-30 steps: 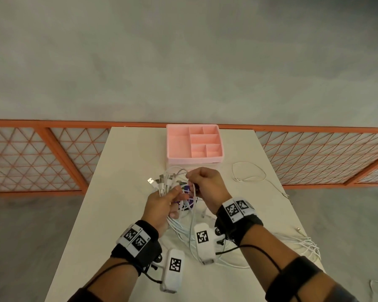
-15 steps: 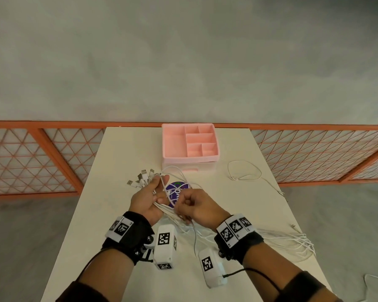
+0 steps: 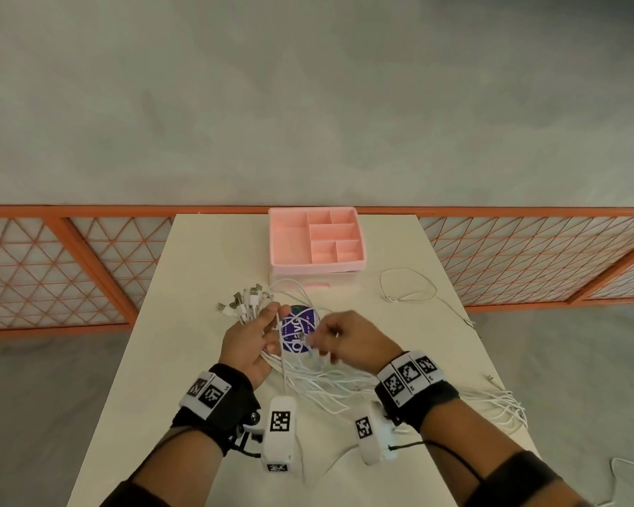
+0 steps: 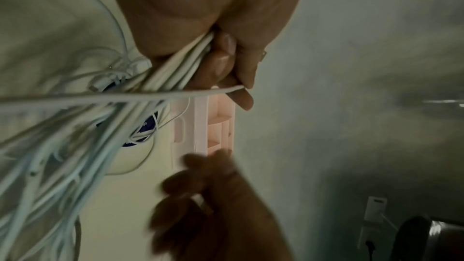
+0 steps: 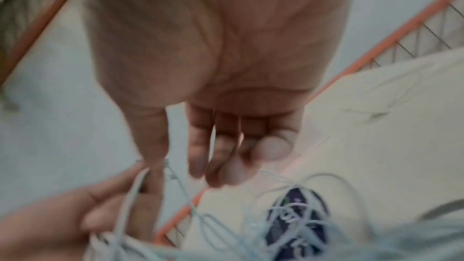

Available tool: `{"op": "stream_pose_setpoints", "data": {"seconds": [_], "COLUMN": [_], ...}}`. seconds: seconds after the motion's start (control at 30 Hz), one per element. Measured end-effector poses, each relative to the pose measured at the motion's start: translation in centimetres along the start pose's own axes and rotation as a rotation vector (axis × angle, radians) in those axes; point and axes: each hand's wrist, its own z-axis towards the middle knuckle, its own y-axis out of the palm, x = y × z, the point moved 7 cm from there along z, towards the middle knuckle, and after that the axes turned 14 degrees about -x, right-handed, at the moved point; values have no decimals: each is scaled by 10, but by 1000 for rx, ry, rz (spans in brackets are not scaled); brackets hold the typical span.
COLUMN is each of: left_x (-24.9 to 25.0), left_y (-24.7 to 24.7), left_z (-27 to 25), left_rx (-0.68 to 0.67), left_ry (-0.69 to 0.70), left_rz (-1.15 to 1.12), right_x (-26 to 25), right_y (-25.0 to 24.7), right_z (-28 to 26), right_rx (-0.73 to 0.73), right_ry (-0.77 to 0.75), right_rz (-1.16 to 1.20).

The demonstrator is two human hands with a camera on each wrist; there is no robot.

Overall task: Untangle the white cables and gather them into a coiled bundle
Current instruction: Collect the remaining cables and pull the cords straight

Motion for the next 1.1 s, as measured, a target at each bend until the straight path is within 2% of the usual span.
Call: {"op": "stream_pose_setpoints", "data": {"seconds": [0.03,0.07,0.13,0.3,0.4,0.57,0.7,0.77,0.83,0.97,1.0,1.1], "left_x": [-1,-1,-2,1,4,5,3,1,0,-3,-3,-1], "left_y": [4,8,12,6,-10,-29,-27,-29,-28,-11,-6,2], "left_z": [-2,-4,-7,-7,-1,9,10,11,12,5,3,-3], "left_rx": [-12,-20,-32,3,28,80,85,77,68,25,8,-3], "left_ry": [7,15,20,20,5,-46,-63,-62,-47,-24,-13,-3], "left_rz": [44,87,142,100,1,-154,-182,-157,-94,90,128,192], "right_x": [-9,-16,-28,-38,-40,-19,7,17,14,-15,-21,-30], "right_y": [-8,-8,4,21,33,54,63,63,54,15,12,20], "right_z": [3,9,19,26,23,14,1,-4,-2,13,16,26], "right_rx": [90,112,66,125,-50,-364,-538,-579,-499,4,57,56], "right_ry": [-43,-71,-104,-170,-150,-22,135,187,158,-43,-78,-117], "right_rz": [44,74,68,55,-12,-71,-149,-158,-109,117,160,164]}}
